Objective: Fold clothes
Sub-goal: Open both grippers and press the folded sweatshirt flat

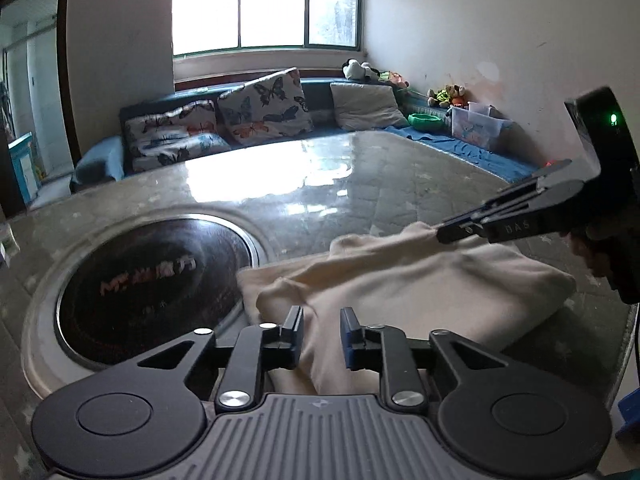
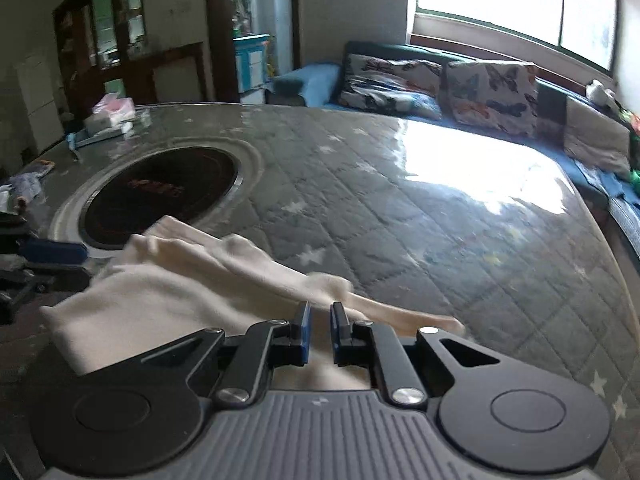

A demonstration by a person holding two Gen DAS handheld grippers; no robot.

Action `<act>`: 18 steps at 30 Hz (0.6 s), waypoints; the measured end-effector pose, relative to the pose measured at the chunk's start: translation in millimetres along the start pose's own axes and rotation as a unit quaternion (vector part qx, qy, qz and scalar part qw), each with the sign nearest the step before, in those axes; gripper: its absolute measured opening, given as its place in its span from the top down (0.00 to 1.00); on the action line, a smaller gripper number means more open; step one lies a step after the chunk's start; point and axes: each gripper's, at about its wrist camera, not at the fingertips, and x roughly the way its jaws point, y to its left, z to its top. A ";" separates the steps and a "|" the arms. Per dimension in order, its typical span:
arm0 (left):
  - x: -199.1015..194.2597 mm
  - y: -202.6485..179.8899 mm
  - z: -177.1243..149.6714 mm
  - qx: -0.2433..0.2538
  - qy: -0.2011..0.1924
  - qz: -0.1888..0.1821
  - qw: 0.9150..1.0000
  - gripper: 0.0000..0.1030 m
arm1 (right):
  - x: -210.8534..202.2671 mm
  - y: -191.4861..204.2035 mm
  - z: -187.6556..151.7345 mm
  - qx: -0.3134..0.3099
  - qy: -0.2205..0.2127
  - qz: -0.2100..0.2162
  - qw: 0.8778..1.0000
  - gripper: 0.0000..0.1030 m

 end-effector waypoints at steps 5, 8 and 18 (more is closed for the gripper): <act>6.0 7.8 -2.1 -0.017 0.019 -0.010 1.000 0.81 | 11.6 21.3 8.6 -0.019 0.006 0.026 0.999 0.92; 6.2 16.7 0.0 -0.038 0.024 -0.005 0.999 0.80 | 17.1 32.4 16.0 -0.030 0.005 0.042 0.999 0.91; 26.5 49.8 7.1 -0.118 0.052 -0.014 0.992 0.79 | 39.8 58.7 36.1 -0.058 0.003 0.081 0.995 0.91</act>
